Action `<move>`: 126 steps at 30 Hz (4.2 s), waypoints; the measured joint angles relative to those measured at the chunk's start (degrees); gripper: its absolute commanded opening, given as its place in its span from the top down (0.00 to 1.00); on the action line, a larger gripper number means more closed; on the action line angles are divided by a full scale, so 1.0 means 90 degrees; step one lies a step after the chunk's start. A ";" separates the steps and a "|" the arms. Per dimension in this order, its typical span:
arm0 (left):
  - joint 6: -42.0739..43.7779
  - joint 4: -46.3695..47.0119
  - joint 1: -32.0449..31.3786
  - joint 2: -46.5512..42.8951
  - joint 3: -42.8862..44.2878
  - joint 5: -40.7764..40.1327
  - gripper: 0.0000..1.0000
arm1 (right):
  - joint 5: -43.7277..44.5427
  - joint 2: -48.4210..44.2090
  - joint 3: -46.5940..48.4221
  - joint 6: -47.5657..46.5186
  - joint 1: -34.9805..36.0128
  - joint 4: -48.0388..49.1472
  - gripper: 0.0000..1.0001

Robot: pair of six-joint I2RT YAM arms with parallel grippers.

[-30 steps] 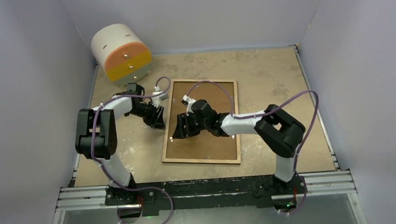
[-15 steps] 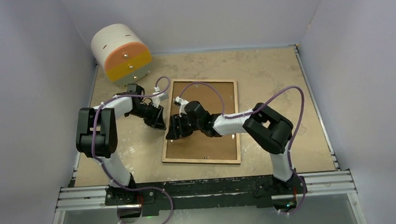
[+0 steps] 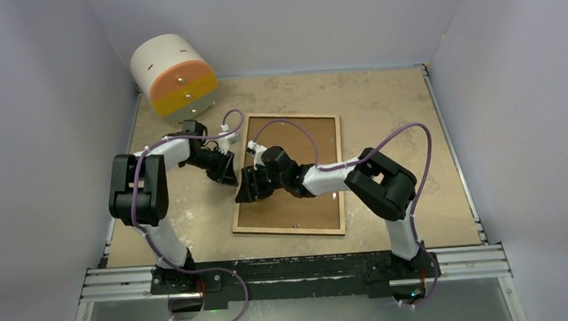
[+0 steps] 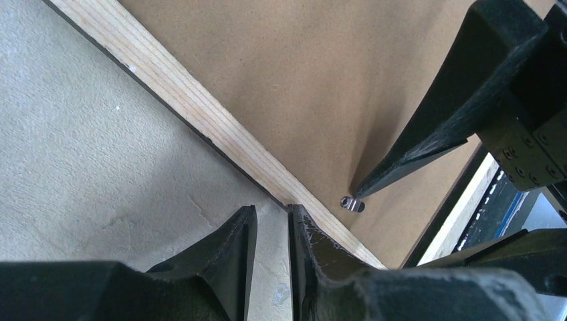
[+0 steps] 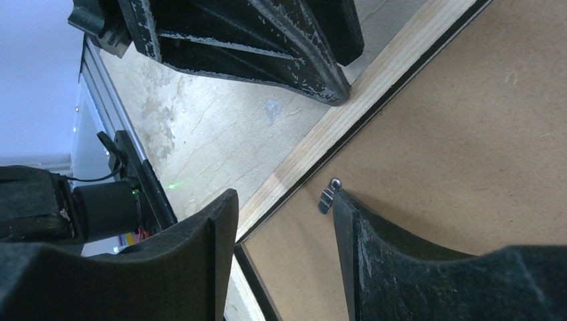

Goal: Put the photo into the frame
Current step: Install the photo frame at the center of the board.

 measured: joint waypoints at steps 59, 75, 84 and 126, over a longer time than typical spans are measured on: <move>-0.0721 0.0284 0.0051 0.0328 0.0758 -0.0197 0.78 | -0.0279 -0.0413 0.0141 0.0100 -0.0940 -0.0352 0.34; -0.1226 0.0617 0.0104 0.1001 0.1219 0.0219 0.78 | -0.0498 0.1382 0.2499 -0.0102 -0.1872 -0.1005 0.37; -0.1234 0.0619 0.0138 0.1086 0.1253 0.0350 0.79 | -0.0595 0.1974 0.3279 -0.0129 -0.1872 -0.1137 0.39; -0.1166 0.0593 0.0141 0.1088 0.1258 0.0379 0.82 | -0.1192 0.2815 0.4629 -0.0296 -0.1974 -0.1661 0.48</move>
